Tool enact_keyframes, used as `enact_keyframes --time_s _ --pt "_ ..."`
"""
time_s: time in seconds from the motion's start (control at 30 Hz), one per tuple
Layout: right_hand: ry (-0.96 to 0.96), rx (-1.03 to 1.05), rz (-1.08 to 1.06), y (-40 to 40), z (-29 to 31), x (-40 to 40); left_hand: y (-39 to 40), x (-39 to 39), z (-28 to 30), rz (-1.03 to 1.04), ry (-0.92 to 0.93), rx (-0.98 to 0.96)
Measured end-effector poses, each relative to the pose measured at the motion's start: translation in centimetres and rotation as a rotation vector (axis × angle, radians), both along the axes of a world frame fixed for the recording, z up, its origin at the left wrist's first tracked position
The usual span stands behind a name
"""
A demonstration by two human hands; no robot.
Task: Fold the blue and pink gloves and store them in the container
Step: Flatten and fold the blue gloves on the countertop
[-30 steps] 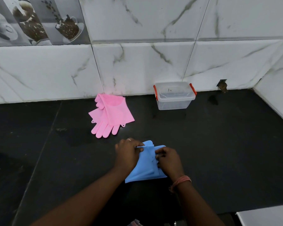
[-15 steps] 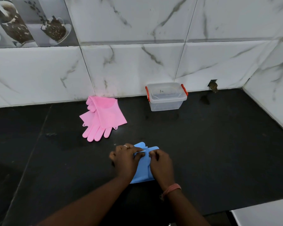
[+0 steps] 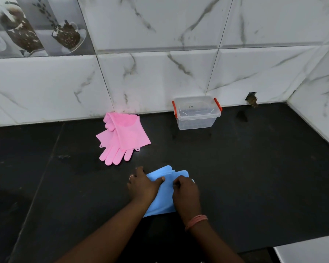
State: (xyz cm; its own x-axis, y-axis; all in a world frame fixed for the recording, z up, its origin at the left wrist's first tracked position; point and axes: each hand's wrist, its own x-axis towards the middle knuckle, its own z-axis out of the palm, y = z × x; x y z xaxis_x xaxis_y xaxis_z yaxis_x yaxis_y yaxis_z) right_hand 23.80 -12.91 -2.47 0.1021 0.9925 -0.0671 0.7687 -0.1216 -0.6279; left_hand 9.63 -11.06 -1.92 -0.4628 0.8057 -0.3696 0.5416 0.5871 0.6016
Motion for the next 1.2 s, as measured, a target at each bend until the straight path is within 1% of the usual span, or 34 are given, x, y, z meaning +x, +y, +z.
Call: enact_keyframes --time_s 0.07,0.17,0.23,0.27,0.3,0.37,0.43,0.5,0.53,0.57,0.6,0.63,0.67,0.73,0.77,0.8,0.83,0.9,0.93,0.97,1.0,1.03,1.07,1.1,1.13,1.17,1.2 --pt "-0.059 0.016 0.019 0.2 0.3 -0.3 0.2 -0.9 0.4 0.130 -0.205 -0.006" --pt "-0.169 0.082 0.059 0.2 1.0 -0.5 0.4 -2.2 0.9 0.297 -0.617 -0.017" --pt "-0.292 0.121 0.076 0.3 1.3 -0.2 0.3 -2.6 1.2 0.324 -0.858 -0.090" --pt "-0.351 0.117 0.093 0.4 1.6 0.0 0.1 -2.7 1.4 0.305 -0.923 -0.132" --pt "-0.382 0.090 0.119 0.5 1.9 0.1 -0.1 -2.7 1.5 0.275 -0.944 -0.154" --pt "-0.357 0.007 0.138 0.8 2.4 0.1 -0.5 -2.6 1.8 0.231 -0.939 -0.132" --pt "-0.341 -0.069 0.117 0.9 3.0 -0.2 -1.0 -2.4 2.2 0.200 -0.901 -0.036" --pt "-0.328 -0.095 0.104 1.1 3.9 -0.8 -1.3 -2.1 3.1 0.145 -0.841 0.085" --pt "-0.279 -0.096 0.092 1.1 4.5 -1.1 -1.3 -2.0 3.7 0.111 -0.799 0.155" --pt "-0.180 -0.093 0.065 1.0 5.2 -1.5 -1.3 -1.7 4.4 0.061 -0.739 0.234" --pt "-0.027 -0.082 0.021 1.0 5.9 -1.8 -1.1 -1.4 5.4 -0.008 -0.671 0.312" --pt "0.174 -0.085 -0.033 1.1 6.7 -2.1 -1.0 -1.0 6.3 -0.092 -0.611 0.385" --pt "0.415 -0.116 -0.087 1.2 7.5 -2.4 -0.9 -0.6 7.2 -0.179 -0.563 0.448" --pt "0.952 -0.259 -0.147 1.6 8.9 -2.7 -0.7 0.0 8.5 -0.296 -0.486 0.510" --pt "1.160 -0.319 -0.151 1.8 9.4 -2.5 -0.7 0.2 8.9 -0.333 -0.432 0.516" --pt "1.278 -0.344 -0.147 2.1 9.8 -2.2 -0.8 0.2 9.1 -0.376 -0.359 0.524" --pt "1.324 -0.336 -0.133 2.4 9.9 -2.0 -1.0 0.2 9.1 -0.431 -0.282 0.546" --pt "1.305 -0.270 -0.144 2.9 9.4 -1.7 -1.5 -0.1 8.8 -0.565 -0.193 0.588" --pt "1.306 -0.247 -0.157 3.0 8.9 -1.7 -1.8 -0.5 8.5 -0.630 -0.191 0.590" --pt "1.328 -0.246 -0.163 2.9 8.4 -1.7 -2.2 -1.1 8.2 -0.661 -0.244 0.586" --pt "1.362 -0.260 -0.153 2.7 7.8 -1.7 -2.5 -1.6 7.9 -0.618 -0.366 0.591" --pt "1.403 -0.272 -0.131 2.4 7.2 -1.8 -2.8 -2.0 7.6 -0.487 -0.501 0.625" --pt "1.438 -0.278 -0.109 2.2 6.7 -1.7 -2.8 -2.6 7.2 -0.293 -0.596 0.660" --pt "1.469 -0.282 -0.096 2.0 6.1 -1.7 -2.5 -3.2 6.8 -0.092 -0.632 0.647" --pt "1.498 -0.289 -0.090 1.8 5.7 -1.6 -2.1 -4.1 6.7 0.060 -0.657 0.553" --pt "1.530 -0.309 -0.083 1.8 5.2 -1.4 -1.6 -4.8 6.7 0.136 -0.748 0.381" --pt "1.561 -0.343 -0.073 1.7 4.8 -1.1 -1.2 -5.5 6.5 0.143 -0.881 0.185"
